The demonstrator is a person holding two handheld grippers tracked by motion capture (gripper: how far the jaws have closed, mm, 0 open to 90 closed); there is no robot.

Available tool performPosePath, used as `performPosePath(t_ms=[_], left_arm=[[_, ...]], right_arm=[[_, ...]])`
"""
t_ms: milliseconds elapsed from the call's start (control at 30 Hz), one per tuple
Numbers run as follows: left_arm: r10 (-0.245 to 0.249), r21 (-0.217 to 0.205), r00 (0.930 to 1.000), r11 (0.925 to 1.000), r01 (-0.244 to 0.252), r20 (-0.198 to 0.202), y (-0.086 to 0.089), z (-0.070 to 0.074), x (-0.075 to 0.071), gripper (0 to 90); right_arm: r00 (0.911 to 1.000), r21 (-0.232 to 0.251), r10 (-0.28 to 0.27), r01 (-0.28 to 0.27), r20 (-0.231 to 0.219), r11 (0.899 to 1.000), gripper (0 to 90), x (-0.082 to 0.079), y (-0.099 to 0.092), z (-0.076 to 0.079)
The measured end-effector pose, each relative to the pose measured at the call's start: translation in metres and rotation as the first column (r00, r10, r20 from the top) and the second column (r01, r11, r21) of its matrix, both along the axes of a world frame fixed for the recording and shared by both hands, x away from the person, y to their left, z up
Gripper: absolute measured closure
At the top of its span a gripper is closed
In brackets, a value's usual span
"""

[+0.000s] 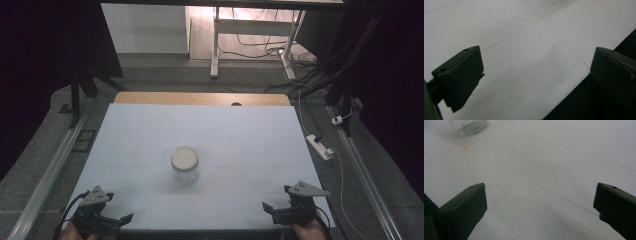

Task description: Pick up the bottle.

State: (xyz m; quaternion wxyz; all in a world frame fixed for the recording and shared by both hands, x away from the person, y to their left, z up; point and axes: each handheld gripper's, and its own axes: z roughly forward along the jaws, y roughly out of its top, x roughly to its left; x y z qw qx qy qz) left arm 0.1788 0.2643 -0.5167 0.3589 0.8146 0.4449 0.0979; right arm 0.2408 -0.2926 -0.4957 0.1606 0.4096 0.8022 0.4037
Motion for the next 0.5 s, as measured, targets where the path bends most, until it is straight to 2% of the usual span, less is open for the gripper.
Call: performPosePath(t_ms=[167,500], left_arm=[[-0.028,-0.017,0.9992,0.9995,0.028,0.027,-0.004,0.001,0.003,0.4],[-0.066,0.015,0.996,0.9978,0.065,0.061,-0.014,0.0,0.013,1.1]], right_arm=[[1.0,0.001,0.0,0.0,-0.002,1.0,0.0,0.0,0.0,0.0],[1.0,0.003,0.003,-0.003,-0.007,1.0,0.0,0.001,0.0,0.0]])
